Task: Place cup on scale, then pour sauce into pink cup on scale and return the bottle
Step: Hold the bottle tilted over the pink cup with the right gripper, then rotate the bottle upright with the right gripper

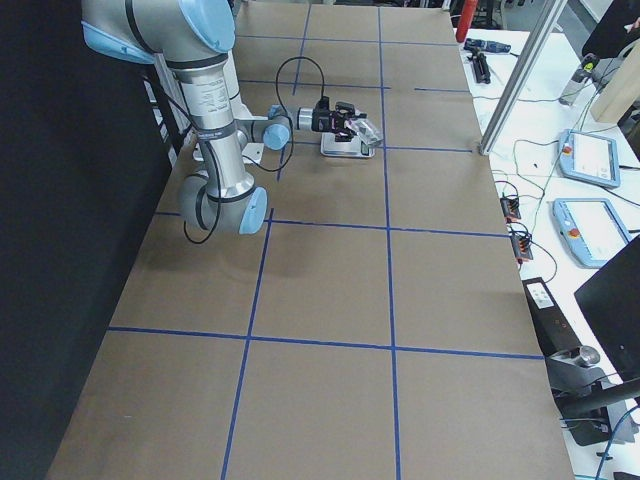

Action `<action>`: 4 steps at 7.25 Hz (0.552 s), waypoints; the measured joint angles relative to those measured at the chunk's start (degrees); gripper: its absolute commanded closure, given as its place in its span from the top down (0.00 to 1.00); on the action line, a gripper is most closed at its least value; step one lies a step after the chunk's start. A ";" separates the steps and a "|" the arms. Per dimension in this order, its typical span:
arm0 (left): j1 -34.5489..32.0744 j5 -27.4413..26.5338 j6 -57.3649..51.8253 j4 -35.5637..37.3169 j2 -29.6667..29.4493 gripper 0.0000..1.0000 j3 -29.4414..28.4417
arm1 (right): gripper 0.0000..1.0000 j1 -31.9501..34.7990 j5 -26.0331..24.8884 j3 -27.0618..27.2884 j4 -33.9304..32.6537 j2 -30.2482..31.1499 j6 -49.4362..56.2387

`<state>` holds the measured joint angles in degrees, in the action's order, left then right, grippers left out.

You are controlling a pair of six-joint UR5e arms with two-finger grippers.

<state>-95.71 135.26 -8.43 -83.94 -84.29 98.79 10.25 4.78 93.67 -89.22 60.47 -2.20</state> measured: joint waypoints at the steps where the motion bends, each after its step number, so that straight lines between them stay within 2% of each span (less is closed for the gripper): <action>1: 0.00 0.00 0.00 0.00 0.02 1.00 0.00 | 0.00 -0.06 -0.11 0.01 0.05 0.03 -0.02; 3: 0.00 0.00 0.00 0.00 0.08 1.00 0.00 | 0.00 -0.21 -0.26 0.23 1.51 0.13 -0.72; 4: 0.00 0.00 0.00 0.00 0.08 1.00 0.01 | 0.00 -0.37 0.39 0.37 5.61 0.27 -1.02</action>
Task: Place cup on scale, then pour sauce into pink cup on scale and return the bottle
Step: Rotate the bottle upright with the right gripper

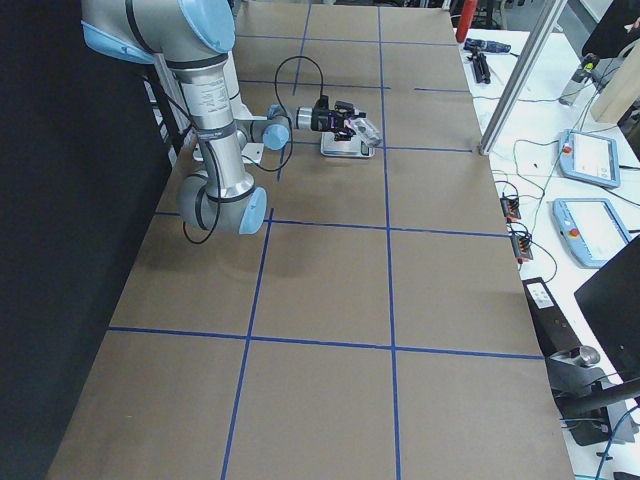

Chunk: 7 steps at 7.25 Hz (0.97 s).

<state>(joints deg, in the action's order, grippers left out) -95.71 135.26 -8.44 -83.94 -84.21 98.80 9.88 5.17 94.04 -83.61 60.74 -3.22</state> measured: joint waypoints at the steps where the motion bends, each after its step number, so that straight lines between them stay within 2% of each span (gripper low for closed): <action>1: 0.00 0.00 0.00 0.00 0.00 1.00 0.04 | 0.00 -0.18 2.01 0.12 6.22 0.13 -0.10; 4: 0.00 0.08 -0.06 0.00 0.01 1.00 0.24 | 0.00 -0.29 11.77 1.15 28.45 0.33 -4.71; 6: 0.00 0.09 -0.08 -0.06 0.01 1.00 0.46 | 0.00 -0.03 17.63 4.53 32.44 1.23 -15.67; 7: 0.00 0.11 -0.09 -0.12 0.01 1.00 0.54 | 0.00 0.15 20.26 8.15 32.84 3.09 -21.30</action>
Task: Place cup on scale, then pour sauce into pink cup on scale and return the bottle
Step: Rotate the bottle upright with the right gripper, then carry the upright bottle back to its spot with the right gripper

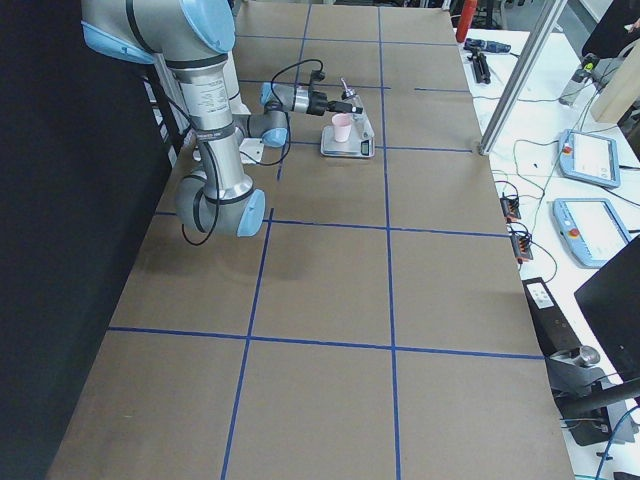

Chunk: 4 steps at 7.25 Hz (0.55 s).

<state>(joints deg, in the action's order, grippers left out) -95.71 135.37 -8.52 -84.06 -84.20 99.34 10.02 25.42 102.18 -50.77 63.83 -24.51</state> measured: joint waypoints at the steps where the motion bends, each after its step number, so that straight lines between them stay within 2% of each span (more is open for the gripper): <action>1: 0.00 0.04 0.00 -0.08 -0.02 1.00 0.07 | 0.00 0.13 1.75 3.66 0.15 2.20 -4.68; 2: 0.00 0.04 0.00 -0.14 -0.03 1.00 0.08 | 0.00 0.20 3.60 6.11 0.21 3.99 -9.76; 4: 0.07 0.04 0.04 -0.28 -0.03 1.00 0.12 | 0.00 0.31 6.53 7.76 0.23 6.99 -18.98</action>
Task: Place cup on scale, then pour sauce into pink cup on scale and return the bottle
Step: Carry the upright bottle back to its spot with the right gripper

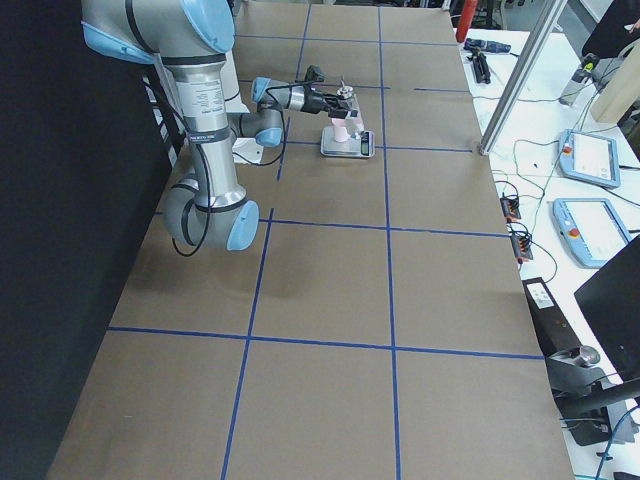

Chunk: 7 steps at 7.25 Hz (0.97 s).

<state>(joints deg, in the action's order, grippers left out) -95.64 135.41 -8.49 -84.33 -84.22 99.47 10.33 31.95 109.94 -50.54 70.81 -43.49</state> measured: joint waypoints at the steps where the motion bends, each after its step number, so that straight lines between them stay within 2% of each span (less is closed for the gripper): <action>1: -0.03 0.02 -0.02 -0.05 -0.03 1.00 0.04 | 0.00 0.08 0.98 0.23 0.00 2.64 -3.97; 3: 0.03 0.02 -0.04 -0.12 -0.12 1.00 0.09 | 0.00 1.24 3.76 0.33 0.00 8.48 -12.19; 7: 0.10 0.02 -0.20 -0.13 -0.29 1.00 0.31 | 0.00 6.92 13.33 0.36 -0.07 18.08 -21.86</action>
<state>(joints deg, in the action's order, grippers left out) -95.54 135.44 -8.69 -84.46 -84.52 99.77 17.26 45.29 110.30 -50.61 88.89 -65.35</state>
